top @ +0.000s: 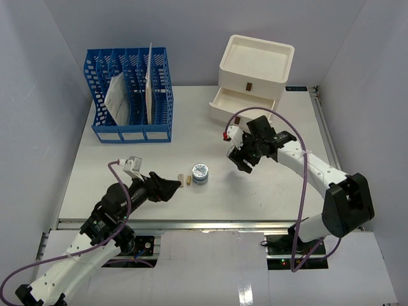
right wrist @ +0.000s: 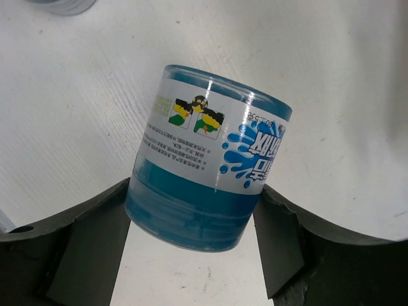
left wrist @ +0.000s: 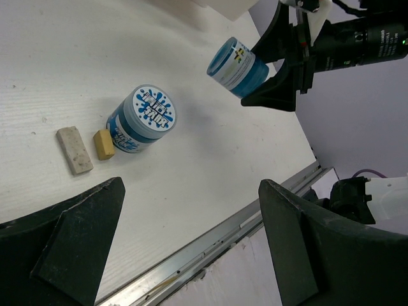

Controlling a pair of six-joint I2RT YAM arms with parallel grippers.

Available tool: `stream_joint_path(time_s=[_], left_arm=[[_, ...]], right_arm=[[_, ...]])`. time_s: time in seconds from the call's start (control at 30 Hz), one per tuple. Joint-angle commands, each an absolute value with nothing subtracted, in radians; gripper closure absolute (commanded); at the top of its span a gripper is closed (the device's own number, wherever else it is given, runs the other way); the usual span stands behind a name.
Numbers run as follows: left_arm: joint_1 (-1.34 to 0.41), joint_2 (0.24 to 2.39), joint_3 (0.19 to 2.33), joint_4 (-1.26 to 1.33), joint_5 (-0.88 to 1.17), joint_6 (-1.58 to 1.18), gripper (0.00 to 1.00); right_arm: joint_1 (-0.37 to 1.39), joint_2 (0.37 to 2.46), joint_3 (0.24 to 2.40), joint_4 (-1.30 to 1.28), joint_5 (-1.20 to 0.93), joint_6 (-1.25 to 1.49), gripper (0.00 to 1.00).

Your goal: Organize the desk

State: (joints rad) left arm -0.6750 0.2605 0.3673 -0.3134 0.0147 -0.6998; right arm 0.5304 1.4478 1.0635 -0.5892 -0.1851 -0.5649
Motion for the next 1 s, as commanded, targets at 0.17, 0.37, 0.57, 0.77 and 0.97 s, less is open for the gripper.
stream_joint_path(time_s=[0.17, 0.37, 0.57, 0.77, 0.97], left_arm=[[-0.670, 0.282, 0.370, -0.298, 0.043, -0.693, 0.02], [-0.670, 0.272, 0.368, -0.296, 0.048, -0.695, 0.02], [-0.670, 0.294, 0.373, -0.293, 0.054, -0.690, 0.02], [-0.670, 0.287, 0.372, -0.295, 0.054, -0.689, 0.02], [-0.670, 0.314, 0.377, -0.282, 0.062, -0.688, 0.02]], right_arm=[[0.523, 1.419, 1.288, -0.557, -0.122, -0.595, 0.76], [0.495, 1.436, 1.364, -0.486, -0.025, -0.580, 0.77], [0.444, 1.527, 1.479, -0.422, 0.137, -0.588, 0.76], [0.442, 1.616, 1.534, -0.334, 0.265, -0.641, 0.68], [0.442, 1.714, 1.585, -0.321, 0.356, -0.696, 0.06]])
